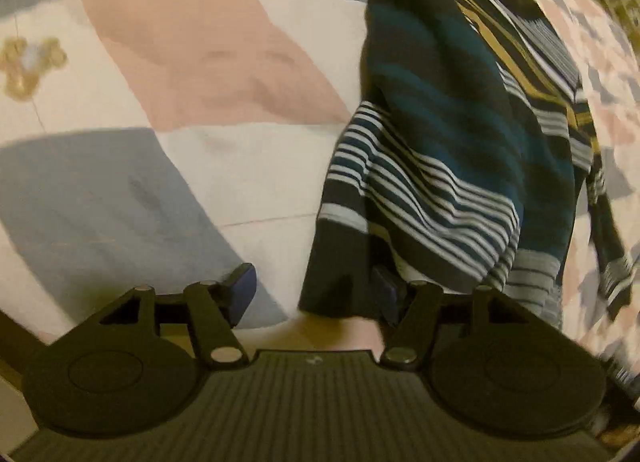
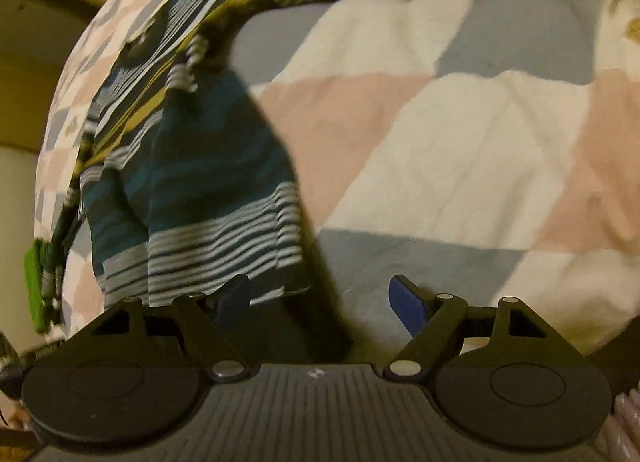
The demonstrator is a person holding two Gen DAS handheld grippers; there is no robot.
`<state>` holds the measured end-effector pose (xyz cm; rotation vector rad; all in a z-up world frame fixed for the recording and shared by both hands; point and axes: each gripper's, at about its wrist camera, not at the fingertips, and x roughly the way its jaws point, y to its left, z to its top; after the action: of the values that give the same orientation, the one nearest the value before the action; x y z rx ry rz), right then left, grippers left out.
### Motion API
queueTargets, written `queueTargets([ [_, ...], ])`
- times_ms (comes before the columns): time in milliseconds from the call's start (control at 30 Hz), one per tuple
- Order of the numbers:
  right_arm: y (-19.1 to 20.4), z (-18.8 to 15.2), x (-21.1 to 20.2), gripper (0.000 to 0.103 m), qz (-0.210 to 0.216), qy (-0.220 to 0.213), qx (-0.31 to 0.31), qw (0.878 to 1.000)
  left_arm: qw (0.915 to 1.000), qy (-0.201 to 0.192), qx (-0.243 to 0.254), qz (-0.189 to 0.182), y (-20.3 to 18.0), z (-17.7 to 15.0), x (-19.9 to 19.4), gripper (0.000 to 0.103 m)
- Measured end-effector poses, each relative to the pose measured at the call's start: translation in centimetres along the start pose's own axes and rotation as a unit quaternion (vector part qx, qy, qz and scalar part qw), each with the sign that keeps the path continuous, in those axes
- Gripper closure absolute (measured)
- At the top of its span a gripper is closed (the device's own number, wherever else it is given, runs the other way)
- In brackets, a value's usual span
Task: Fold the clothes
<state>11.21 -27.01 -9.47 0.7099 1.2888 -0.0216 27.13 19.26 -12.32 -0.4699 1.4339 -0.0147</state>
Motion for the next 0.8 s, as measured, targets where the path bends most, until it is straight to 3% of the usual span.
queueTargets([
  [67, 0.5, -0.9, 1.0, 0.027, 0.003, 0.009, -0.008, 1.000, 0.9994, -0.006, -0.032, -0.010, 0.4, 0.1, 0.7, 0.042],
  [100, 0.6, -0.6, 1.9, 0.032, 0.007, 0.010, -0.012, 1.000, 0.9990, -0.007, -0.041, -0.018, 0.4, 0.1, 1.0, 0.039],
  [167, 1.0, -1.0, 3.3, 0.042, 0.011, 0.017, -0.024, 1.000, 0.9977, -0.009, -0.058, -0.034, 0.2, 0.2, 1.7, 0.042],
  [200, 1.3, -1.2, 3.9, 0.065, 0.013, 0.021, -0.030, 0.999, 0.9983, -0.004, -0.048, -0.033, -0.4, 0.1, 1.7, 0.074],
  [233, 1.7, -1.1, 4.6, 0.096, 0.010, 0.029, -0.037, 0.999, 0.9987, 0.001, -0.039, -0.032, -1.0, 0.1, 1.8, 0.097],
  [267, 2.3, -1.3, 4.8, 0.097, 0.004, 0.037, -0.043, 0.998, 0.9991, 0.002, -0.026, -0.034, -1.7, 0.1, 1.5, 0.098],
  [333, 2.8, -0.3, 3.8, 0.098, 0.025, 0.030, -0.055, 0.998, 0.9965, -0.036, 0.036, -0.066, -3.4, -0.3, -1.7, 0.098],
  [400, 1.9, 1.0, 0.6, 0.099, 0.025, -0.001, -0.036, 0.999, 0.9919, -0.062, 0.076, -0.080, -4.0, -0.7, -4.3, 0.094],
  [467, -0.1, 2.5, -3.0, 0.100, 0.006, -0.041, -0.003, 0.999, 0.9883, -0.080, 0.101, -0.081, -3.8, -1.1, -6.5, 0.078],
  [500, -1.9, 3.2, -4.0, 0.101, -0.017, -0.055, 0.024, 0.998, 0.9870, -0.086, 0.109, -0.082, -3.7, -1.3, -7.3, 0.061],
  [567, -5.2, 4.4, -4.7, 0.102, -0.052, -0.063, 0.068, 0.994, 0.9913, -0.070, 0.074, -0.083, -2.8, -1.6, -5.7, 0.058],
  [633, -6.7, 5.3, -3.6, 0.102, -0.062, -0.050, 0.091, 0.993, 0.9942, -0.055, 0.040, -0.084, -2.0, -2.0, -4.2, 0.058],
  [667, -6.6, 5.5, -2.9, 0.101, -0.066, -0.044, 0.089, 0.993, 0.9951, -0.047, 0.022, -0.085, -1.6, -2.2, -3.4, 0.056],
  [733, -5.6, 5.5, -1.2, 0.099, -0.082, -0.028, 0.071, 0.994, 0.9958, -0.031, -0.012, -0.085, -0.8, -2.5, -1.9, 0.037],
  [800, -5.1, 5.1, -0.2, 0.089, -0.087, -0.021, 0.065, 0.994, 0.9950, -0.016, -0.047, -0.086, 0.0, -2.8, -0.3, 0.037],
])
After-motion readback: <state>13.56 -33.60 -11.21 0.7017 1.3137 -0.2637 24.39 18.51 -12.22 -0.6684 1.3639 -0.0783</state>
